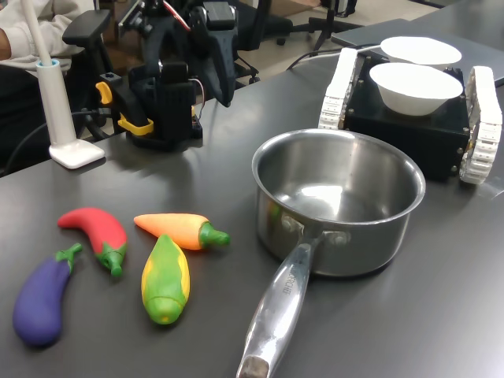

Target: Pick up the carrot and place them in the pan

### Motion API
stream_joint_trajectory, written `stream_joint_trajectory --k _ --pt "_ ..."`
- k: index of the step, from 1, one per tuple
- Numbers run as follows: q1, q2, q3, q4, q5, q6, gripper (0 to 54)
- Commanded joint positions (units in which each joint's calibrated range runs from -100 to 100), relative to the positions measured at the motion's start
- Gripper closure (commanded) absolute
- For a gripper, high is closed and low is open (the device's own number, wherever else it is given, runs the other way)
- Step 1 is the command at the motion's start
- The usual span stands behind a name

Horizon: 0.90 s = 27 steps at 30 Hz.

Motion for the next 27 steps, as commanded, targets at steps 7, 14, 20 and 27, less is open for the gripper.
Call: stream_joint_trajectory --k 7,14,20,27 --pt "9.26 11.81 -12.14 -2.49 7.77 -4.81 48.5" --pt "16.03 20.33 -19.5 -0.02 14.95 -10.1 40.9" --pt "20.62 24.64 -22.32 1.0 20.71 -12.62 35.0" --pt "25.78 28.26 -22.68 1.34 28.08 -15.65 28.3"
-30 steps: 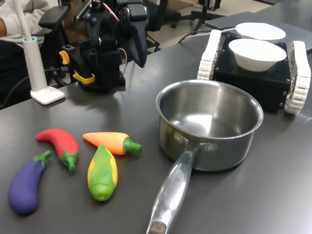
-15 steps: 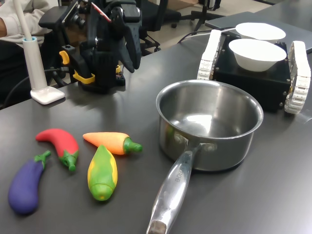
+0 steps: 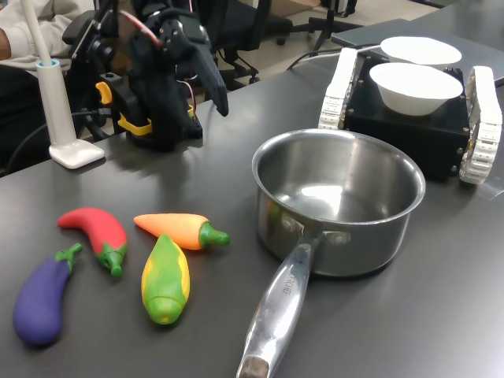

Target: Pick up the carrot and place them in the pan

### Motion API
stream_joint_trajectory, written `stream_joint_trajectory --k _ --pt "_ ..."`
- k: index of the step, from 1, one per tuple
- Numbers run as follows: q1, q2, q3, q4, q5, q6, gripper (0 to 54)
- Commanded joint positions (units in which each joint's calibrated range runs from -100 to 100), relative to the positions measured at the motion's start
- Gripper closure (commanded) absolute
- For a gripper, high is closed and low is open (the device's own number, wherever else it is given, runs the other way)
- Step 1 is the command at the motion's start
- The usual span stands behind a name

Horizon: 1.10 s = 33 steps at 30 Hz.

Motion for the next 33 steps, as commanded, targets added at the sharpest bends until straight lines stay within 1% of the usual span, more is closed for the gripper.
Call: stream_joint_trajectory --k 1,9,12,17,22,27,29,30,32,33 --pt "2.8 1.24 -4.76 1.18 5.57 -1.77 27.2" --pt "5.1 6.14 -4.76 3.14 17.05 -2.19 20.4" --pt "6.24 7.74 -5.03 3.82 20.56 -2.19 18.7" --pt "7.28 10.44 -6.31 4.25 24.86 -1.52 16.6" --pt "6.93 13.73 -8.4 4.16 28.23 2.01 15.2" --pt "8.54 18.03 -11.12 2.8 29.99 3.94 13.2" --pt "8.65 19.89 -12.21 2.71 31.16 5.87 12.6" --pt "9.0 20.9 -12.85 2.71 31.36 6.12 12.3" --pt "9.11 23.01 -13.57 1.43 31.99 7.55 12.0" --pt "9.45 24.02 -13.67 0.32 31.99 7.55 11.8"
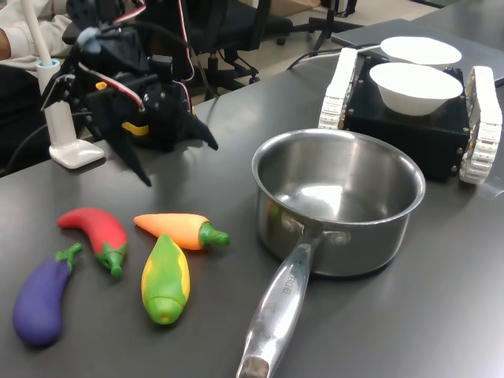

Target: Pick up the carrot and place them in the pan

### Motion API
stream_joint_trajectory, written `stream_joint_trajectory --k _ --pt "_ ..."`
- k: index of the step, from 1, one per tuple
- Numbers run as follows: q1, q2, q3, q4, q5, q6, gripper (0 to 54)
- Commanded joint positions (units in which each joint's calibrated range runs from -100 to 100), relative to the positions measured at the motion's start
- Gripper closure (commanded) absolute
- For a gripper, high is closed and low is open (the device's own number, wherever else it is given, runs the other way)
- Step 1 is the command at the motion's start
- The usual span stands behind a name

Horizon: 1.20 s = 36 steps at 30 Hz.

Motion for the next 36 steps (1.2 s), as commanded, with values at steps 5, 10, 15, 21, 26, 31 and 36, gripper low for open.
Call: stream_joint_trajectory --k 5,10,15,21,26,31,36 --pt "1.65 5.93 -5.43 -6.49 1.32 2.49 11.6" --pt "0.16 9.14 -5.43 -7.17 1.71 4.09 11.8" --pt "-2.25 9.9 -4.34 -8.11 1.66 5.27 11.8" --pt "-5.57 9.98 -2.98 -8.37 1.07 6.78 12.0" --pt "-7.98 10.23 -0.62 -9.22 0.39 7.87 12.2" --pt "-8.32 9.9 2.47 -10.24 0.78 8.88 12.3" --pt "-8.9 9.73 5.47 -12.63 0.54 9.64 12.2"
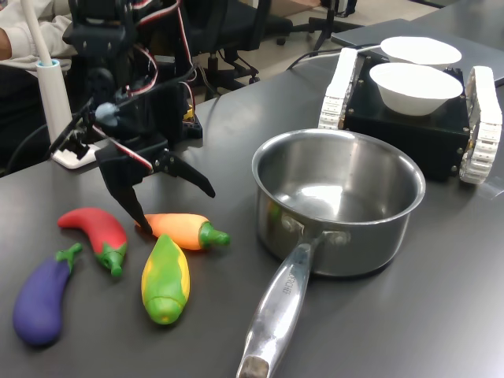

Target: Pick up the carrot and place them in the pan

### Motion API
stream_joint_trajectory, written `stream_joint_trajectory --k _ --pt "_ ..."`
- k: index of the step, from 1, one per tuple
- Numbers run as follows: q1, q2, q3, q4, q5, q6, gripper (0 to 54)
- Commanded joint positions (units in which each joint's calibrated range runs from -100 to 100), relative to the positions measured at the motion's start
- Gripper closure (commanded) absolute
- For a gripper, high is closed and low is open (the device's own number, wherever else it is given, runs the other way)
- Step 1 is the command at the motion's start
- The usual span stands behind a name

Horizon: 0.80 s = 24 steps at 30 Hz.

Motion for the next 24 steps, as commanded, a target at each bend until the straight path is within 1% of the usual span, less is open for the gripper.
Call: stream_joint_trajectory --k 1,8,13,16,21,24 --pt "-1.75 -1.22 -0.23 -2.94 -0.44 0.81 12.4" --pt "-2.55 -1.97 3.77 -5.93 -0.39 2.07 13.3" --pt "-3.81 -1.89 7.31 -10.19 -0.98 3.59 14.2" --pt "-3.81 -1.89 8.86 -12.41 -1.12 3.84 14.7" --pt "-4.15 -1.22 8.77 -13.6 -1.81 3.92 15.7" --pt "-4.84 -0.88 8.68 -14.11 -2.3 4.68 17.2"
